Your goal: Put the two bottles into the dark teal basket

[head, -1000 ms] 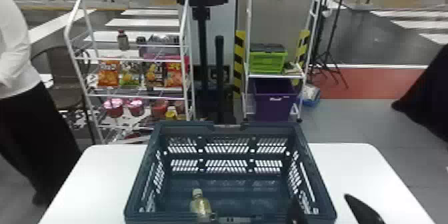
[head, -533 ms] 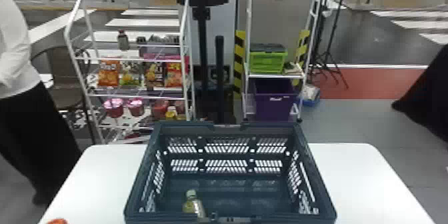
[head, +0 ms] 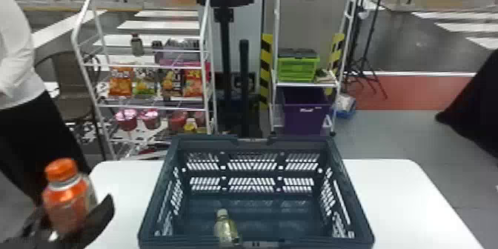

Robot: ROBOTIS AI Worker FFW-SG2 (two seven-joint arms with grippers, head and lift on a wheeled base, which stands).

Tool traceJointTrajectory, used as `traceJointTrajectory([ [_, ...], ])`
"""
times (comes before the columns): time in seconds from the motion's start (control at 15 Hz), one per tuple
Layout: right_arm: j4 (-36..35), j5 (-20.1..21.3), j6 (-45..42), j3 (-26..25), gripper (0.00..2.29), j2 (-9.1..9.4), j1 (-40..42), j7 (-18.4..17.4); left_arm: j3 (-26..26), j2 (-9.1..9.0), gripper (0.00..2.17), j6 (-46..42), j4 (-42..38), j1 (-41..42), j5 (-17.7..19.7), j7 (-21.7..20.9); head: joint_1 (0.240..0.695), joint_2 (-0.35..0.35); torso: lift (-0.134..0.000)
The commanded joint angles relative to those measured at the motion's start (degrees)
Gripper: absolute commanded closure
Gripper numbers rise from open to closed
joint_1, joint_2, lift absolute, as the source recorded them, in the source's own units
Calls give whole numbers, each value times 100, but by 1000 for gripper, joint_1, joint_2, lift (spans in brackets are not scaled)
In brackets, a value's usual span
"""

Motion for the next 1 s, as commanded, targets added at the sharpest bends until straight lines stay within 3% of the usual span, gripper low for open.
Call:
traceJointTrajectory([
  [0.0, 0, 93, -68, -26, 36, 90, 126, 0, -39, -1, 2098, 792, -159, -656, -6, -250, 499, 0, 0],
  [0.2, 44, 164, -68, -18, 39, 152, 188, -97, -496, 34, 2098, 1055, 17, -1667, -41, -646, 499, 0, 0],
  [0.4, 123, 234, -85, -18, 39, 196, 214, -229, -1093, 52, 2098, 2040, 650, -2994, -6, -1032, 499, 0, 0],
  [0.47, 158, 234, -103, -18, 39, 213, 223, -229, -1436, 113, 2098, 2462, 861, -3468, -41, -1191, 499, 0, 0],
  [0.53, 220, 234, -226, -18, 39, 222, 240, -237, -1761, 289, 2098, 2954, 1054, -3925, -94, -1287, 499, 0, 0],
  [0.67, 325, 225, -454, -18, 39, 257, 284, -264, -2192, 43, 2098, 3833, 1493, -4602, -428, -1762, 499, 0, 0],
  [0.8, 440, 216, -665, -18, 39, 275, 311, -299, -2710, -89, 2098, 4571, 2214, -5349, -691, -2280, 499, 0, 0],
  [0.93, 545, 199, -859, -18, 39, 301, 328, -299, -2746, -414, 2098, 4782, 3155, -5815, -797, -2931, 499, 0, 0],
])
